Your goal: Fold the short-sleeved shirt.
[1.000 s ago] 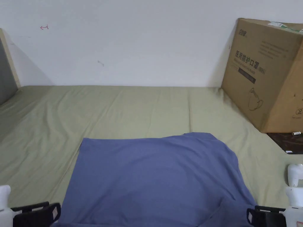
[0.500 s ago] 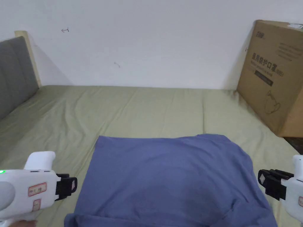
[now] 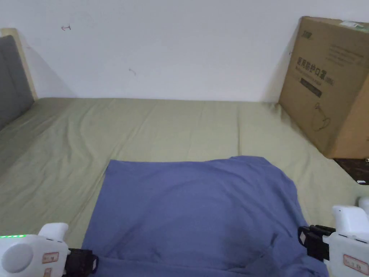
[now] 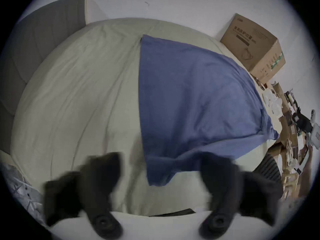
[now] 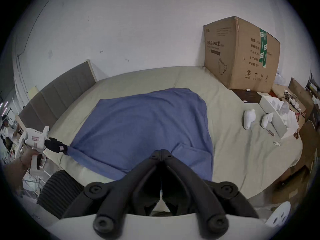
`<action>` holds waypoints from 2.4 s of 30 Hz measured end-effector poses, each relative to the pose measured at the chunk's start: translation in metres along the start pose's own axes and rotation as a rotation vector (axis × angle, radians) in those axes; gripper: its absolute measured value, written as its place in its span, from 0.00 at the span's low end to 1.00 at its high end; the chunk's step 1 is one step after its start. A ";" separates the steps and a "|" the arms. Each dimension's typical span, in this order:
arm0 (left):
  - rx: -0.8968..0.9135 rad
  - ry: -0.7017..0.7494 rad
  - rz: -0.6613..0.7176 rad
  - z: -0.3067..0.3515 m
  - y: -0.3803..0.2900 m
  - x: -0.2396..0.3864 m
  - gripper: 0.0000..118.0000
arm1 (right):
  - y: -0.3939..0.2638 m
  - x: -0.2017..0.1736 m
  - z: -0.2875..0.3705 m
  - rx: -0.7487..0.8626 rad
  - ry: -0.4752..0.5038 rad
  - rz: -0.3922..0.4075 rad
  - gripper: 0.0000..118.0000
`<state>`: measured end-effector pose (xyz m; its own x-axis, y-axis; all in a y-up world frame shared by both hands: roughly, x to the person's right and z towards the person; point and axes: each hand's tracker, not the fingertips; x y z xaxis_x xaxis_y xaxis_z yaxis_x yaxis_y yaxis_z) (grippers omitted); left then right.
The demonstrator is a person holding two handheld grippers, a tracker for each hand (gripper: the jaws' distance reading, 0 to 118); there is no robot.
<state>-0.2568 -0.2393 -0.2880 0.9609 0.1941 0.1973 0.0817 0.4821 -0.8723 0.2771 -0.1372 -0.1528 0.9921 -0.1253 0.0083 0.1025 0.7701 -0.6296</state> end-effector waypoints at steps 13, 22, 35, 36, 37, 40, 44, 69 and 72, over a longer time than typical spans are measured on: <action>0.240 0.005 -0.136 0.071 -0.017 0.038 0.04 | -0.028 0.078 -0.052 -0.255 -0.036 -0.279 1.00; 0.216 0.036 -0.138 0.074 -0.020 0.043 0.04 | -0.053 0.083 -0.080 -0.488 -0.047 -0.071 0.06; 0.232 0.061 -0.146 0.075 0.001 0.029 0.04 | 0.021 0.094 -0.042 -0.422 0.015 -0.144 0.06; 0.235 0.059 -0.151 0.071 0.014 0.027 0.04 | 0.034 0.094 -0.051 -0.429 0.017 -0.132 0.06; 0.235 0.055 -0.154 0.065 0.028 0.025 0.04 | 0.047 0.095 -0.061 -0.426 0.013 -0.125 0.06; 0.232 0.067 -0.165 0.040 0.075 0.025 0.04 | 0.091 0.102 -0.101 -0.438 0.004 -0.145 0.06; 0.216 0.112 -0.176 -0.001 0.127 0.022 0.05 | 0.134 0.105 -0.161 -0.446 -0.025 -0.224 0.06; 0.282 -0.023 0.029 0.040 0.067 0.028 0.00 | 0.050 0.071 -0.080 -0.056 -0.038 -0.323 0.00; 0.262 0.017 -0.004 0.038 0.081 0.030 0.00 | 0.047 0.059 -0.075 -0.052 -0.019 -0.298 0.00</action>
<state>-0.2313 -0.1618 -0.3355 0.9652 0.1785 0.1909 0.0162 0.6880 -0.7255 0.3348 -0.1552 -0.2399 0.9202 -0.3284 0.2130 0.3857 0.6682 -0.6362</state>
